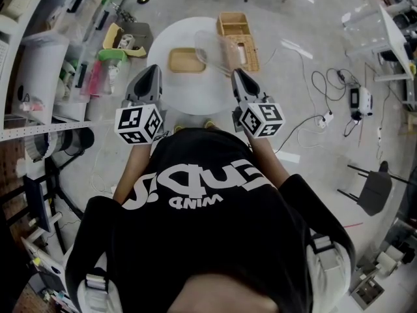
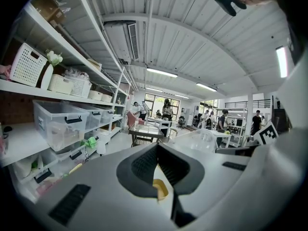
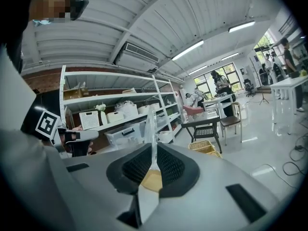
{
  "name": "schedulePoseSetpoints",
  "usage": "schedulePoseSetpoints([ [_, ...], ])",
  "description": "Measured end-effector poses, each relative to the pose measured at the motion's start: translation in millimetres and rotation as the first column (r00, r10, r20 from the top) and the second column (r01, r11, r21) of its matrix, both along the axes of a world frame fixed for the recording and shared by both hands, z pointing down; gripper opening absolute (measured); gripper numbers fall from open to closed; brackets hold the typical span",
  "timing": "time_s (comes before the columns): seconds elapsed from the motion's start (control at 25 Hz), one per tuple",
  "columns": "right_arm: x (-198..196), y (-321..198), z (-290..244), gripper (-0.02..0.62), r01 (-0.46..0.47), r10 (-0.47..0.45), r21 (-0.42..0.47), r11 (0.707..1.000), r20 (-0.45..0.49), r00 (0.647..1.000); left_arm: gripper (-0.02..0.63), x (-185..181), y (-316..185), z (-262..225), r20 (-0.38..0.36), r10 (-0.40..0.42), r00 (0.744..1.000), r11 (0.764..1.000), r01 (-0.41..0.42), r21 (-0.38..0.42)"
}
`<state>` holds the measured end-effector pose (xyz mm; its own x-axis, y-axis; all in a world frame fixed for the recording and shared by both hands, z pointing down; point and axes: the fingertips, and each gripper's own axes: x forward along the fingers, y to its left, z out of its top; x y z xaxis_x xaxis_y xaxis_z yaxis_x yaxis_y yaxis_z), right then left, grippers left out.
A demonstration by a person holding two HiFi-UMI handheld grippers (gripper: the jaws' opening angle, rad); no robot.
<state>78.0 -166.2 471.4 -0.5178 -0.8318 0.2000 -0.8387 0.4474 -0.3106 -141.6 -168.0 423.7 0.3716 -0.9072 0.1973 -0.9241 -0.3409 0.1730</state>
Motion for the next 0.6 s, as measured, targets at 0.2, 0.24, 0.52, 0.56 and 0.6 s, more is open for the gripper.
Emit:
schedulePoseSetpoints([
  [0.2,1.0,-2.1,2.6,0.031,-0.005,0.005,0.0,1.0,-0.019,1.0,0.0,1.0,-1.6,1.2,-0.002,0.001,1.0,1.0,-0.001,-0.001],
  [0.24,0.5,-2.7,2.5,0.031,-0.007,0.007,0.001,1.0,-0.02,1.0,0.0,0.3,-1.7,1.5,-0.003,0.001,1.0,1.0,-0.001,-0.003],
  [0.52,3.2,-6.8,2.5,0.032,-0.011,0.011,-0.004,1.0,-0.009,1.0,0.0,3.0,-2.9,5.6,-0.012,0.002,1.0,1.0,-0.002,-0.018],
  [0.56,3.2,-7.4,2.7,0.031,-0.011,0.011,-0.005,1.0,-0.008,1.0,0.0,3.1,-3.0,6.3,-0.013,0.002,1.0,1.0,-0.002,-0.02],
  [0.6,2.9,-7.9,2.7,0.031,-0.01,0.01,-0.005,1.0,-0.006,1.0,0.0,2.9,-3.0,6.8,-0.014,0.001,1.0,1.0,-0.001,-0.021],
])
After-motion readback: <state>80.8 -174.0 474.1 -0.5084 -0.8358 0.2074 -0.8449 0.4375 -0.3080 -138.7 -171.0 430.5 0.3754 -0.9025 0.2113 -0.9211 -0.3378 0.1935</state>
